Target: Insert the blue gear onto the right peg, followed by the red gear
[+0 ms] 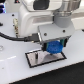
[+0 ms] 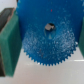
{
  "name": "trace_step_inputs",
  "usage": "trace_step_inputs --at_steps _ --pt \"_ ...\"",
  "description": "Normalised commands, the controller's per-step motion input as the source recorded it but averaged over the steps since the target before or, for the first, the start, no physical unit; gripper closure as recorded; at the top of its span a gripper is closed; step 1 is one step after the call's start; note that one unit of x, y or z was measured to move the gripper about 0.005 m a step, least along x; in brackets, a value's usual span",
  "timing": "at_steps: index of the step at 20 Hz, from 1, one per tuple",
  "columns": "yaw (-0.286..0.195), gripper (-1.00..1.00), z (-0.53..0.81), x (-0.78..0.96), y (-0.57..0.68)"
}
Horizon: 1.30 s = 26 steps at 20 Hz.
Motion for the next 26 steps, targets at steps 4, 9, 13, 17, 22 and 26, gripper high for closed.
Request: trace_step_inputs --at_steps 4,9,13,17,22,26 --pt "0.0 1.0 0.44 0.01 -0.05" --pt "0.0 1.0 0.1 0.06 -0.12" --pt "0.0 1.0 0.0 0.22 -0.12" --pt "0.0 1.0 -0.03 0.25 -0.09" --pt "0.0 1.0 -0.06 0.21 -0.03" --pt "0.0 1.0 -0.03 0.29 0.0"
